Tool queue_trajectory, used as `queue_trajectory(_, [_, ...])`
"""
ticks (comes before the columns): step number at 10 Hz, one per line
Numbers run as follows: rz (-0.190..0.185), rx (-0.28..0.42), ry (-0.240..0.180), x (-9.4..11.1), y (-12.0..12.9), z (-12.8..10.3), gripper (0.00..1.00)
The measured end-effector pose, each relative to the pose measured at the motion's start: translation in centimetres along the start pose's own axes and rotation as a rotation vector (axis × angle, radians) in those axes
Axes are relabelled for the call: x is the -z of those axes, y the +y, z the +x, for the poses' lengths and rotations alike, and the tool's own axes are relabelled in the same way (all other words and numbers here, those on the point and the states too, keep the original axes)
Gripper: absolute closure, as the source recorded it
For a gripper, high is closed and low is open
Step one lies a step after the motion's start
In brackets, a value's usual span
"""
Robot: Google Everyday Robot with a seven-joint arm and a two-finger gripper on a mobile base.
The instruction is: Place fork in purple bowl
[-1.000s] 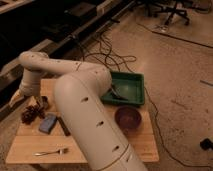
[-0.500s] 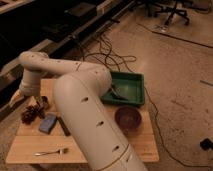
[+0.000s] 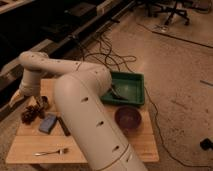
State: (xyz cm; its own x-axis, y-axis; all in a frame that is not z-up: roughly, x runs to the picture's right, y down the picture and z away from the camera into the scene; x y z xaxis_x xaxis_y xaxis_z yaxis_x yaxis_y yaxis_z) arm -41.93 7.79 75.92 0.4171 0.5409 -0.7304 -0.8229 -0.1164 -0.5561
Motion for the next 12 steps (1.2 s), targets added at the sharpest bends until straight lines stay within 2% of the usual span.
queue_trajectory(8, [0.002, 0.001, -0.001, 0.1, 0.0, -0.1, 0.20])
queue_trajectory(9, [0.039, 0.011, 0.002, 0.4, -0.3, 0.2, 0.20])
queue_trajectory(11, [0.183, 0.063, 0.018, 1.2, 0.2, 1.3, 0.20])
queue_trajectory(12, [0.236, 0.093, 0.027, 1.8, 1.0, 2.2, 0.20])
